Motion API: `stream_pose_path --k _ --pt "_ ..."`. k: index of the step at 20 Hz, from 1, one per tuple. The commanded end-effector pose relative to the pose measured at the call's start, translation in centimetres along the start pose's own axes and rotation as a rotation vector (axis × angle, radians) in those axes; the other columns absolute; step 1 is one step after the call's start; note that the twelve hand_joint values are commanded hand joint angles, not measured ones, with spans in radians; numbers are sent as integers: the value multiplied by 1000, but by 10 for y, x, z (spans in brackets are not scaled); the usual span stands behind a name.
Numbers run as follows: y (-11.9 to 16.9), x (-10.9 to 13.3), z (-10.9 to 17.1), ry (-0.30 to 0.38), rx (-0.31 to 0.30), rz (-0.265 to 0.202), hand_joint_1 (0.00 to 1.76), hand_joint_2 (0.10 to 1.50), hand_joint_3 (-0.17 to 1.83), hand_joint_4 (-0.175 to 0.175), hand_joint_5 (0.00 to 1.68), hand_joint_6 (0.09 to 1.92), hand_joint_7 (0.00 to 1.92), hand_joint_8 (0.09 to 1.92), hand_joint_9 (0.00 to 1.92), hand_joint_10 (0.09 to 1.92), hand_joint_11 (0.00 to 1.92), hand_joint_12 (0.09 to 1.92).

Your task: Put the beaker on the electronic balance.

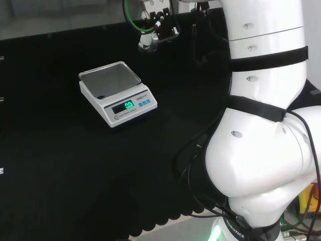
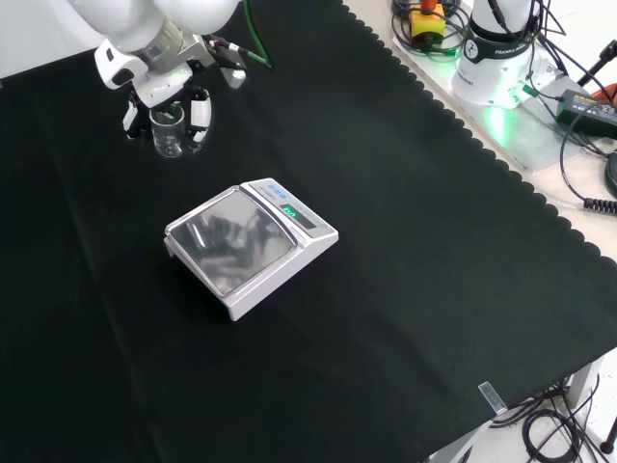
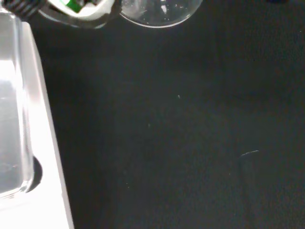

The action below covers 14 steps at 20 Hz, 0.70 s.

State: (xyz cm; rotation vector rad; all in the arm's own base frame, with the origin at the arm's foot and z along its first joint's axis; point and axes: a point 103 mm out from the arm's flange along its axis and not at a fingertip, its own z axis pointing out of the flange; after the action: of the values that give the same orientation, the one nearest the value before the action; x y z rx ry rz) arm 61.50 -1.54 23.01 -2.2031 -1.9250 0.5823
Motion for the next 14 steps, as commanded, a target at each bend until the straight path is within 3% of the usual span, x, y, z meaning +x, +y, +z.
stream_pose_path --k 1,14 --pt "-6 16 3 48 8 -35 989 703 636 -175 584 537 1139 639 1587 87 1611 515" --pt "-7 57 7 79 23 -123 955 703 641 -175 553 497 1103 672 1572 87 1562 558"
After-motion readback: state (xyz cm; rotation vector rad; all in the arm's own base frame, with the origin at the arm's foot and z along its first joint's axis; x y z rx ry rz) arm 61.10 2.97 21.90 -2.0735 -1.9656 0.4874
